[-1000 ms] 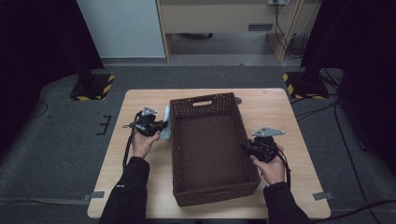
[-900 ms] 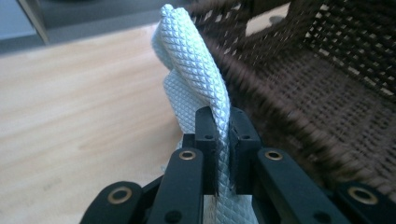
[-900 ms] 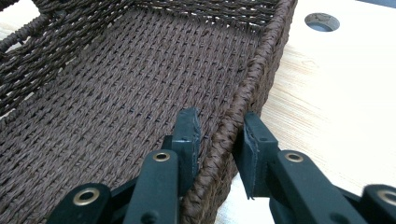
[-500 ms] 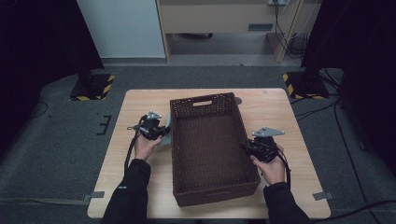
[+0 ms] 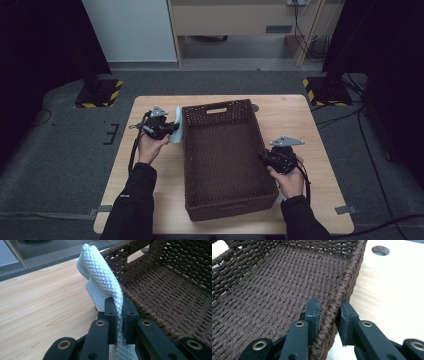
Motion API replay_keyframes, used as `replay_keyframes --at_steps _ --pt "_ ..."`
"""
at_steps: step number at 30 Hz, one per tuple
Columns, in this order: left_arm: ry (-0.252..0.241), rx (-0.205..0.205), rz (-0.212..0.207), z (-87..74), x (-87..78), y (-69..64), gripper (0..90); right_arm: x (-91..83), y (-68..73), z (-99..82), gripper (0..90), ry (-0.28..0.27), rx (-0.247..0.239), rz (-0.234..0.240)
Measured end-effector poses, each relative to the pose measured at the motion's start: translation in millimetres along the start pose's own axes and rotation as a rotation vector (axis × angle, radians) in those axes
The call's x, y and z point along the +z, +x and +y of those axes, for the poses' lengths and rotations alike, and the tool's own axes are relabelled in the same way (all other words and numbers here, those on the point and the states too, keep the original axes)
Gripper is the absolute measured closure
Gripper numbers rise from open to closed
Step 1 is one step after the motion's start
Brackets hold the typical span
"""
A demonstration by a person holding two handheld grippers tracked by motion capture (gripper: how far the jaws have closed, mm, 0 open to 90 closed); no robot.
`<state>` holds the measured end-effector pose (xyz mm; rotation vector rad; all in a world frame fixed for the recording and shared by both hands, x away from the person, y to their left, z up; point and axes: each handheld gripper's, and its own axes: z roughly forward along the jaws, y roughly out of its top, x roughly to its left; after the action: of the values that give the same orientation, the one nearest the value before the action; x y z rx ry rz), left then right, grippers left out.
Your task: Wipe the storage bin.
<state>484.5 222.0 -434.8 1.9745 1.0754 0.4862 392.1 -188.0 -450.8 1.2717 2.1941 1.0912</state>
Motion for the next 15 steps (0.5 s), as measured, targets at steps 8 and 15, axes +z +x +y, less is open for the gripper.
replay_keyframes --at_steps 8,15 --pt "0.098 -0.025 -0.043 -41.5 23.4 -7.2 83.7 -0.3 1.9 0.9 73.6 0.009 0.002 -0.018" --pt "0.13 -0.004 -0.077 -53.6 27.9 -15.2 83.7 -1.2 0.2 0.9 73.7 0.013 -0.005 -0.04"
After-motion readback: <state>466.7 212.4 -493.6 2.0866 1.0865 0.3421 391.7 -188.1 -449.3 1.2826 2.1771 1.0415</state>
